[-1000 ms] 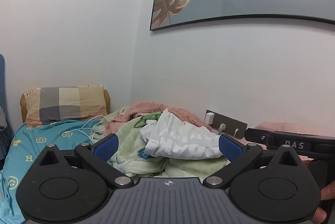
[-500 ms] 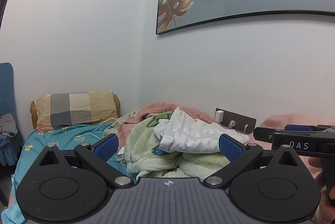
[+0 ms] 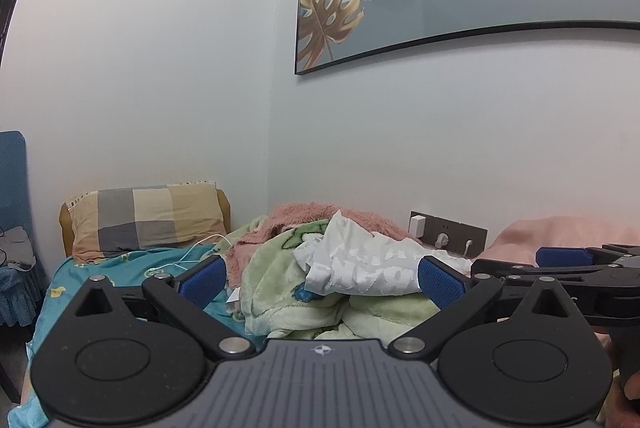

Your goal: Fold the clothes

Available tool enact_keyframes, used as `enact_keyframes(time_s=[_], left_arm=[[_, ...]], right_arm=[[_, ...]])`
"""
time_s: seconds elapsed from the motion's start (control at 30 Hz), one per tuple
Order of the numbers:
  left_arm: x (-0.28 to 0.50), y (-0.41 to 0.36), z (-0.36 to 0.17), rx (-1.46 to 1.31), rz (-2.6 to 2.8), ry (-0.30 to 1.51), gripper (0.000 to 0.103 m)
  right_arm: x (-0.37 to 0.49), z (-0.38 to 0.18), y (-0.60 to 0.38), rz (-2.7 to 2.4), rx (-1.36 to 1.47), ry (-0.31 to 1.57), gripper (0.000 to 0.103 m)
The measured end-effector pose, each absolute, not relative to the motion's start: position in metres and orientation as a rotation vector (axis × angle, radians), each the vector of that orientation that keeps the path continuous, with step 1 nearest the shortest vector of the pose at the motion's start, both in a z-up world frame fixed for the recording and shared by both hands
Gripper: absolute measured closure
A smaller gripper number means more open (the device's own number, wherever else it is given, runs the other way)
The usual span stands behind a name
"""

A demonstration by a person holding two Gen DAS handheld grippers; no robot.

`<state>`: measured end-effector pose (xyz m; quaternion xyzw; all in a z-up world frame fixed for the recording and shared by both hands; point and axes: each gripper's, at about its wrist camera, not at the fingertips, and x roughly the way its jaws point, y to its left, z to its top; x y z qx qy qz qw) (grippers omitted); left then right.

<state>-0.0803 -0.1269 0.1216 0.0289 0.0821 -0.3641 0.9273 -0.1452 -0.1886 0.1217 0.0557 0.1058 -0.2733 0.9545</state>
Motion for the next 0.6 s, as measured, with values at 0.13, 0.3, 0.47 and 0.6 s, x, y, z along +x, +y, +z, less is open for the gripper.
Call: enact_keyframes(time_s=[0.13,0.3,0.47,0.6], left_arm=[[-0.0807,-0.1251,0.1222,0.052,-0.745,0.168,0.0],[-0.0833,-0.1242,0.1224,0.058,-0.751,0.163,0.0],[-0.0852,-0.1235,0.1222,0.059,-0.755,0.161,0.0],[-0.0846,-0.1228,0.122,0.054,-0.751,0.163,0.0]], right_arm=[[-0.1475,0.123,-0.1862,-0.554,0.117,0.213,0.021],[-0.1497,0.1246,-0.183,-0.553,0.121,0.211,0.021],[-0.1495,0.1253,-0.1813,-0.55,0.124,0.212,0.021],[-0.149,0.1262,-0.18,-0.551,0.122,0.211,0.021]])
